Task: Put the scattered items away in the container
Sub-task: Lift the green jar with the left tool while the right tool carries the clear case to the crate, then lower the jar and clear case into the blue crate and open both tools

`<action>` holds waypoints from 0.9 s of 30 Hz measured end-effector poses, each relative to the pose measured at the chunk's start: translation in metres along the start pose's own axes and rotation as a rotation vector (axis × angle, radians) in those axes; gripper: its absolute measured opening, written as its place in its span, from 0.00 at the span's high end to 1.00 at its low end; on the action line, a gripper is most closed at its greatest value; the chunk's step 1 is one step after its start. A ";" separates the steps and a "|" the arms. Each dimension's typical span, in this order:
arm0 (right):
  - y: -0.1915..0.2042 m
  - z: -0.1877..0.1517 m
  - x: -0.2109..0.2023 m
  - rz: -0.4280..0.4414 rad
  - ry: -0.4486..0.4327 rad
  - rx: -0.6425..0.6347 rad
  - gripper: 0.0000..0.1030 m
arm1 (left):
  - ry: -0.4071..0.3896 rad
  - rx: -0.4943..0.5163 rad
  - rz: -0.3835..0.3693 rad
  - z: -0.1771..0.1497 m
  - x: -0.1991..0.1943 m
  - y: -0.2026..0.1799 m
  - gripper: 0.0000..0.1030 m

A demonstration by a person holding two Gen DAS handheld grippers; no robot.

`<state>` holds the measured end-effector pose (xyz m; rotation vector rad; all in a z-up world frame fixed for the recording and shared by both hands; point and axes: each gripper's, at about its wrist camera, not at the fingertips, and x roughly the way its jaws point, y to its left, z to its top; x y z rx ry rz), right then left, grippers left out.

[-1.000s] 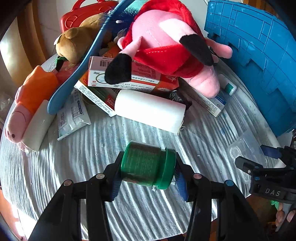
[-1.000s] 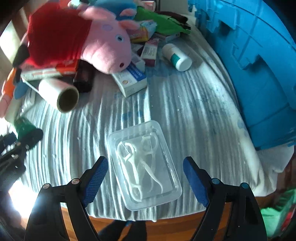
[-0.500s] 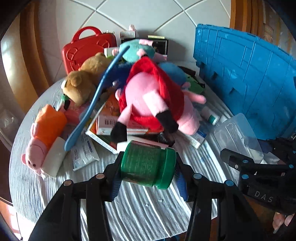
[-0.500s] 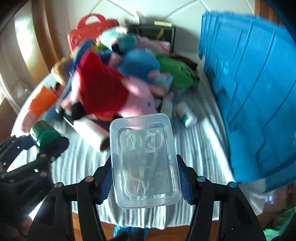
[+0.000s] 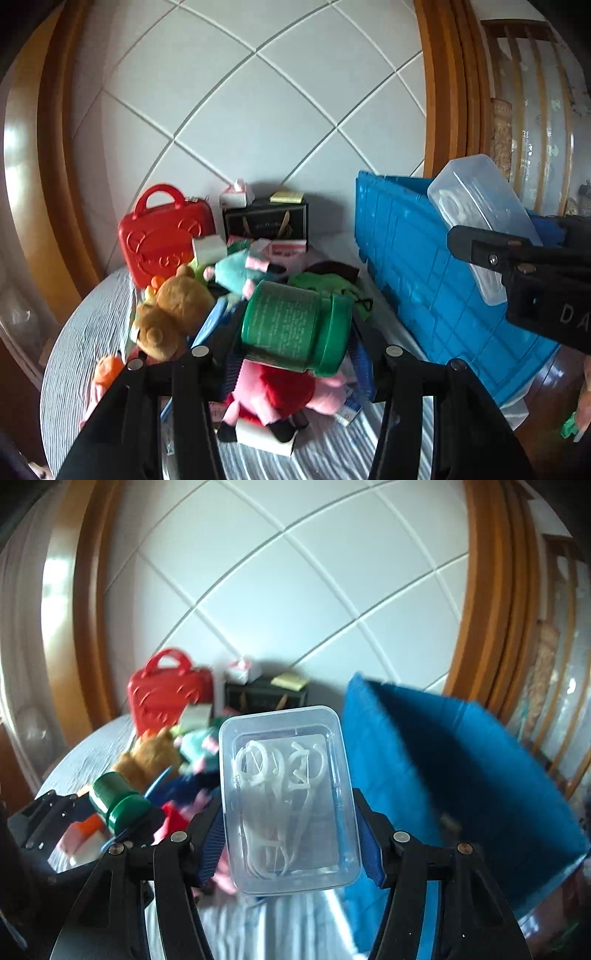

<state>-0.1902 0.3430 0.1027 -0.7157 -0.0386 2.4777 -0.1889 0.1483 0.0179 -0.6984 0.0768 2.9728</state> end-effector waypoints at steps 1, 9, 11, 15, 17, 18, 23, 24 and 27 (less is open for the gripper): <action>-0.014 0.009 -0.005 -0.020 -0.012 -0.002 0.41 | -0.012 0.006 -0.011 0.011 0.000 -0.009 0.52; -0.156 0.043 -0.005 -0.170 -0.025 -0.012 0.41 | -0.074 0.036 -0.108 0.106 0.023 -0.124 0.52; -0.197 0.047 0.007 -0.198 -0.009 -0.026 0.41 | -0.047 0.026 -0.131 0.132 0.041 -0.163 0.52; -0.274 0.052 0.052 -0.204 0.075 -0.027 0.41 | 0.136 -0.033 -0.180 0.175 0.109 -0.237 0.52; -0.308 0.049 0.086 -0.190 0.151 -0.028 0.41 | 0.252 -0.034 -0.160 0.179 0.147 -0.272 0.52; -0.322 0.044 0.104 -0.180 0.194 -0.032 0.41 | 0.312 -0.022 -0.144 0.178 0.169 -0.289 0.52; -0.363 -0.005 0.199 -0.119 0.430 -0.086 0.41 | 0.640 -0.010 -0.047 0.137 0.270 -0.343 0.52; -0.369 -0.018 0.218 -0.095 0.479 -0.082 0.41 | 0.696 -0.014 -0.027 0.125 0.288 -0.348 0.52; -0.381 -0.051 0.268 -0.026 0.614 -0.058 0.41 | 0.830 0.019 0.052 0.086 0.334 -0.363 0.52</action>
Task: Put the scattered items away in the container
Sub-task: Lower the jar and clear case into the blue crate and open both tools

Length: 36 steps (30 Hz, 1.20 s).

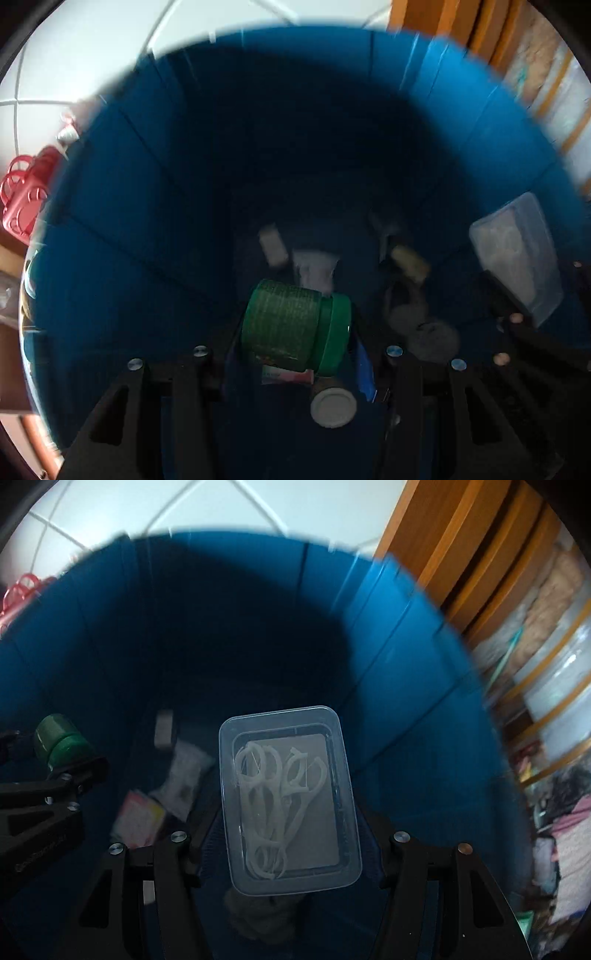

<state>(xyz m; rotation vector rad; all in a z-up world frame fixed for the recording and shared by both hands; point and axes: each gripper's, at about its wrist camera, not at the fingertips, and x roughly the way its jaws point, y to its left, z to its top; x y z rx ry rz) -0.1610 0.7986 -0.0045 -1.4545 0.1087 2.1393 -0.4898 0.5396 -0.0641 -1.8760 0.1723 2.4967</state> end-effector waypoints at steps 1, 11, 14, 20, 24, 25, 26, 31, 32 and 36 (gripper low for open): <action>-0.002 0.000 0.018 0.021 0.044 0.004 0.41 | 0.039 0.007 0.020 0.000 0.016 -0.005 0.52; 0.024 -0.043 0.135 0.074 0.381 -0.186 0.41 | 0.223 0.177 0.150 -0.041 0.109 -0.030 0.52; 0.024 -0.045 0.141 0.078 0.385 -0.192 0.41 | 0.263 0.186 0.161 -0.049 0.120 -0.028 0.52; 0.022 -0.052 0.147 0.088 0.391 -0.187 0.41 | 0.278 0.195 0.144 -0.053 0.126 -0.030 0.52; 0.021 -0.057 0.149 0.096 0.396 -0.177 0.41 | 0.305 0.195 0.139 -0.055 0.130 -0.029 0.44; 0.021 -0.059 0.150 0.099 0.399 -0.176 0.41 | 0.306 0.196 0.140 -0.056 0.130 -0.029 0.39; 0.021 -0.061 0.151 0.099 0.402 -0.177 0.41 | 0.305 0.200 0.139 -0.056 0.129 -0.030 0.28; 0.020 -0.068 0.152 0.109 0.413 -0.170 0.39 | 0.291 0.228 0.145 -0.059 0.126 -0.033 0.25; 0.019 -0.069 0.152 0.115 0.413 -0.163 0.38 | 0.295 0.225 0.145 -0.059 0.126 -0.032 0.25; 0.019 -0.072 0.149 0.155 0.416 -0.139 0.27 | 0.311 0.200 0.123 -0.059 0.122 -0.028 0.25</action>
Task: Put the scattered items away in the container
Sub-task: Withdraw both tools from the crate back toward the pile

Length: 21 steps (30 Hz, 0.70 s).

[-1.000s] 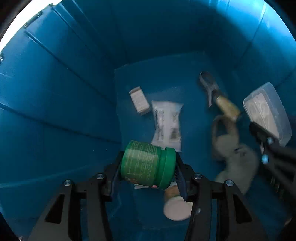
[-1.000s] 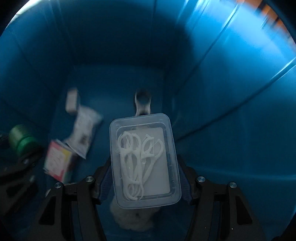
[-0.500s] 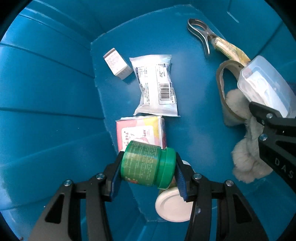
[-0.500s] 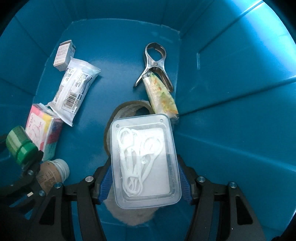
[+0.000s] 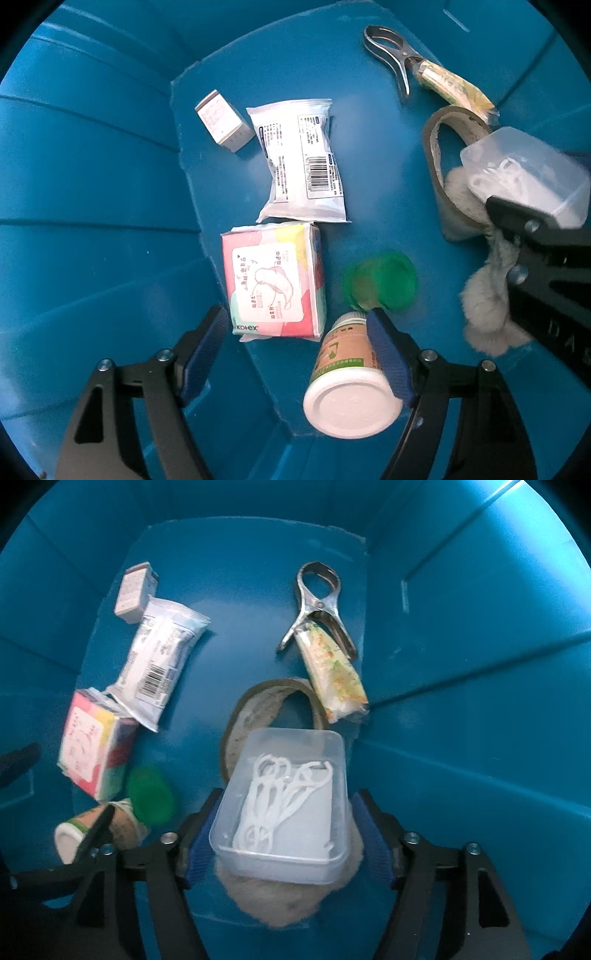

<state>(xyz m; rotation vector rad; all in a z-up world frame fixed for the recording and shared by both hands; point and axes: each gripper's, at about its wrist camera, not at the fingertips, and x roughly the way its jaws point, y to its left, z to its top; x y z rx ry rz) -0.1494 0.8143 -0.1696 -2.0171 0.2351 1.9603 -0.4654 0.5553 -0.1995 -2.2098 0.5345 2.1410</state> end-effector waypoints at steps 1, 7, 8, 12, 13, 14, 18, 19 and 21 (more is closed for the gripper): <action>0.001 -0.001 -0.002 0.007 -0.001 0.000 0.23 | 0.000 -0.003 -0.011 -0.001 -0.003 0.001 0.25; -0.003 -0.008 -0.035 0.037 -0.058 0.060 0.18 | -0.019 -0.046 -0.108 -0.013 -0.040 0.015 0.25; -0.008 -0.008 -0.041 0.037 -0.059 0.064 0.17 | -0.032 -0.061 -0.118 -0.018 -0.050 0.021 0.25; 0.006 -0.015 -0.079 0.010 -0.110 0.030 0.17 | -0.123 -0.063 -0.114 -0.045 -0.096 0.035 0.25; 0.009 -0.021 -0.090 0.011 -0.133 0.023 0.14 | -0.150 -0.057 -0.116 -0.052 -0.108 0.040 0.25; 0.010 -0.024 -0.104 0.016 -0.157 0.018 0.09 | -0.179 -0.056 -0.114 -0.059 -0.121 0.040 0.25; 0.015 -0.043 -0.159 0.009 -0.270 -0.005 0.01 | -0.338 -0.050 -0.127 -0.090 -0.170 0.050 0.25; 0.017 -0.051 -0.172 0.005 -0.297 -0.004 0.01 | -0.371 -0.050 -0.138 -0.096 -0.180 0.054 0.25; 0.022 -0.067 -0.195 0.007 -0.347 0.004 0.01 | -0.430 -0.050 -0.157 -0.112 -0.196 0.064 0.25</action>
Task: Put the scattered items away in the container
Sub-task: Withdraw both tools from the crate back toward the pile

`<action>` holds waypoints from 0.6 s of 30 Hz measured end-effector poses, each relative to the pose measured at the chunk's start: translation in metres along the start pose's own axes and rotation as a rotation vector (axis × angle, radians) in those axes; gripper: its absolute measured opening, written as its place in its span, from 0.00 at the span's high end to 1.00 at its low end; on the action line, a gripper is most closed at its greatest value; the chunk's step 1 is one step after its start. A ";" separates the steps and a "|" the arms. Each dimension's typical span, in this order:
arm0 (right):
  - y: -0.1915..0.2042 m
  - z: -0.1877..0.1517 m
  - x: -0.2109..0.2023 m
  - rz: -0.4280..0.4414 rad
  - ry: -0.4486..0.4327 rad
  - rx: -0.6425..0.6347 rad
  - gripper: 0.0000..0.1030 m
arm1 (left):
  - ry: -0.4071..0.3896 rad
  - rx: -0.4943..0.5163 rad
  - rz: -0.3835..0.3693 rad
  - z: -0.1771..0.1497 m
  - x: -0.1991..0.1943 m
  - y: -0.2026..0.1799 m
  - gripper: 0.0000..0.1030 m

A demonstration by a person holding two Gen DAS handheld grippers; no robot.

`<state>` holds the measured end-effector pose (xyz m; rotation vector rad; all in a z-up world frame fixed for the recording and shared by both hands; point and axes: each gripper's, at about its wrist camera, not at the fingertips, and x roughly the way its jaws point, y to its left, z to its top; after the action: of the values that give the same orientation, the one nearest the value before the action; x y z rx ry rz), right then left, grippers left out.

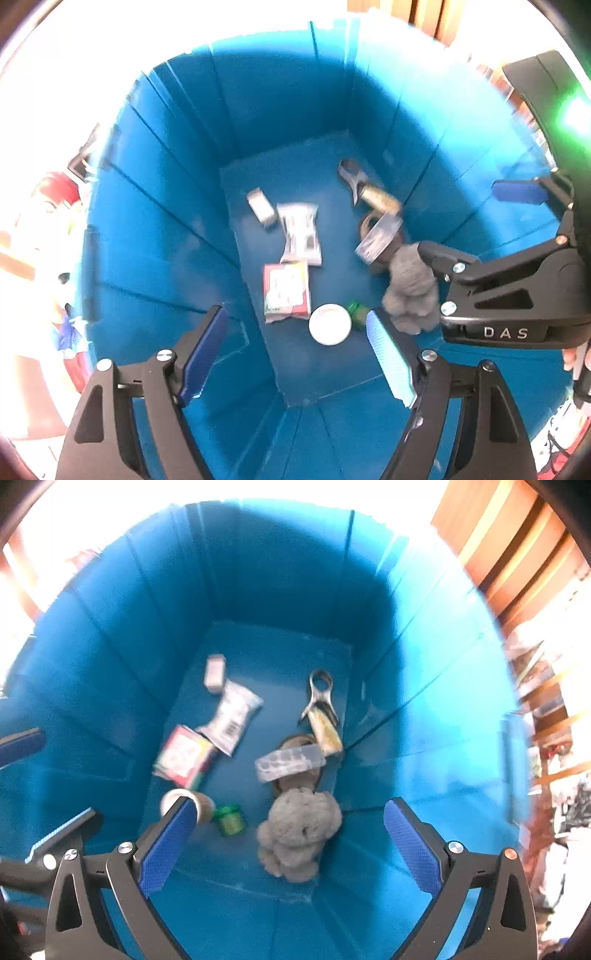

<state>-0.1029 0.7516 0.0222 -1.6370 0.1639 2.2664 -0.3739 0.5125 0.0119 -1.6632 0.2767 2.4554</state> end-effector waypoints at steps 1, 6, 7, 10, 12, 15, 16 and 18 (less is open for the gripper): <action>0.003 -0.004 -0.013 -0.001 -0.026 0.005 0.01 | -0.028 0.004 -0.007 -0.003 -0.010 0.004 0.25; 0.020 -0.028 -0.064 -0.010 -0.140 0.023 0.01 | -0.163 0.021 -0.013 -0.027 -0.064 0.021 0.19; 0.023 -0.032 -0.072 -0.007 -0.156 0.031 0.01 | -0.186 0.021 -0.016 -0.035 -0.072 0.027 0.18; 0.040 -0.045 -0.091 -0.011 -0.199 0.049 0.01 | -0.245 0.017 -0.030 -0.056 -0.089 0.046 0.16; 0.056 -0.052 -0.103 -0.018 -0.225 0.052 0.00 | -0.276 0.009 -0.037 -0.071 -0.098 0.062 0.16; 0.085 -0.060 -0.123 -0.010 -0.279 0.051 0.00 | -0.322 -0.007 -0.029 -0.094 -0.113 0.090 0.15; 0.096 -0.063 -0.129 -0.001 -0.297 0.049 0.00 | -0.343 -0.011 -0.018 -0.103 -0.119 0.101 0.15; 0.121 -0.067 -0.143 0.022 -0.337 0.038 0.00 | -0.380 -0.022 0.011 -0.121 -0.127 0.121 0.14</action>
<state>-0.0432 0.5892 0.1219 -1.2160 0.1410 2.4979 -0.2469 0.3622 0.0933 -1.1670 0.2073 2.7208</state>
